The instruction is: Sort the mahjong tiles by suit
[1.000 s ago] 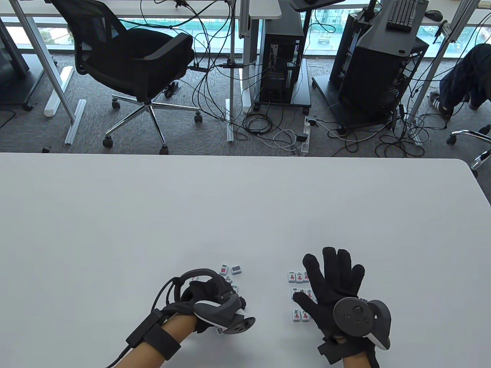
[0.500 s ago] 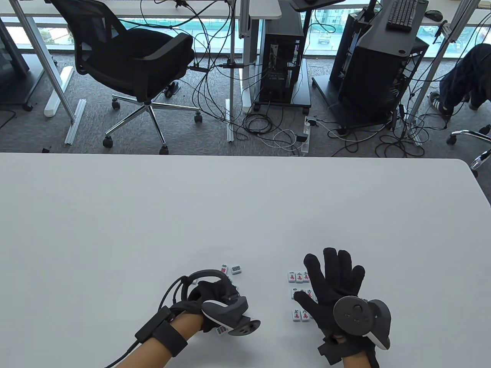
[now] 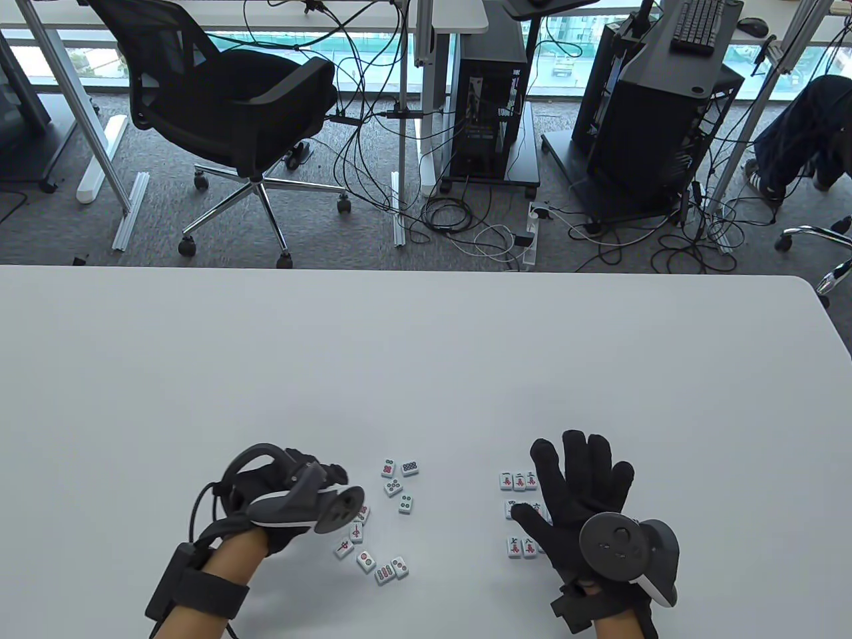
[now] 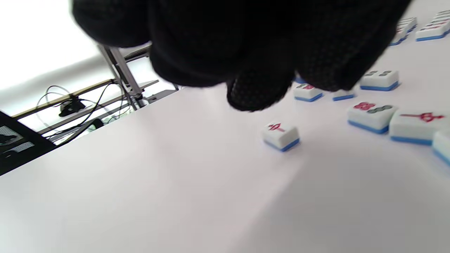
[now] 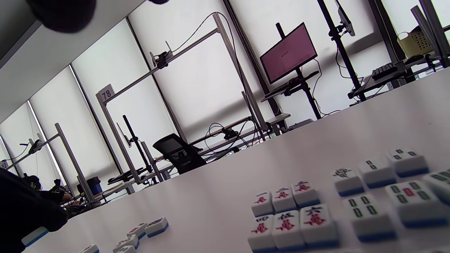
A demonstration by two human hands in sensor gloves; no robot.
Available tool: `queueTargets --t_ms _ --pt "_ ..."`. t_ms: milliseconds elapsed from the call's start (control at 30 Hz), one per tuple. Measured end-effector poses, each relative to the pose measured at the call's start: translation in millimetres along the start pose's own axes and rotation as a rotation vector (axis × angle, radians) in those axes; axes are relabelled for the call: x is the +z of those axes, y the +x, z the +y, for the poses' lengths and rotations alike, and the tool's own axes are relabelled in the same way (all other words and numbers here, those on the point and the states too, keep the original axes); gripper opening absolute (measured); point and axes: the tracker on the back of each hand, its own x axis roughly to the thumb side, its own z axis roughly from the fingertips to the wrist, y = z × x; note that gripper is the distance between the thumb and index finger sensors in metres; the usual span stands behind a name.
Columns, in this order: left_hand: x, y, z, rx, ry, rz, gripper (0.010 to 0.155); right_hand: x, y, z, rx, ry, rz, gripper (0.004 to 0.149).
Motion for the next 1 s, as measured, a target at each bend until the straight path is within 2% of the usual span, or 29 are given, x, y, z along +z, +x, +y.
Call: queueTargets --t_ms 133,233,467,600,733,800,867,1000 --pt "10.2 -34.3 -31.5 0.022 -0.12 0.149 0.06 -0.3 1.5 2.5 0.008 0.016 -0.001 0.077" --pt "12.2 -46.2 -44.6 0.074 -0.15 0.221 0.059 -0.3 1.5 2.7 0.012 0.017 -0.001 0.077" --pt "4.9 -47.2 -66.3 0.053 -0.22 0.245 0.058 -0.3 1.1 2.3 0.008 0.02 0.009 0.077" --pt "7.4 -48.0 -68.7 0.065 -0.232 0.267 0.059 -0.8 1.0 3.2 0.01 0.027 0.01 0.076" --pt "14.4 -52.3 -61.6 0.097 -0.24 0.291 0.064 -0.8 1.4 3.3 0.011 0.031 0.01 0.076" --pt "17.8 -50.9 -50.0 0.16 -0.213 0.276 0.066 -0.8 1.4 3.4 0.008 0.031 0.01 0.076" --pt "19.8 -43.1 -31.2 0.216 -0.158 0.246 0.066 -1.0 1.2 4.2 0.009 0.036 0.012 0.076" --pt "17.9 -8.1 4.1 0.277 -0.046 0.106 0.061 -1.0 1.4 5.5 0.007 0.047 0.015 0.076"
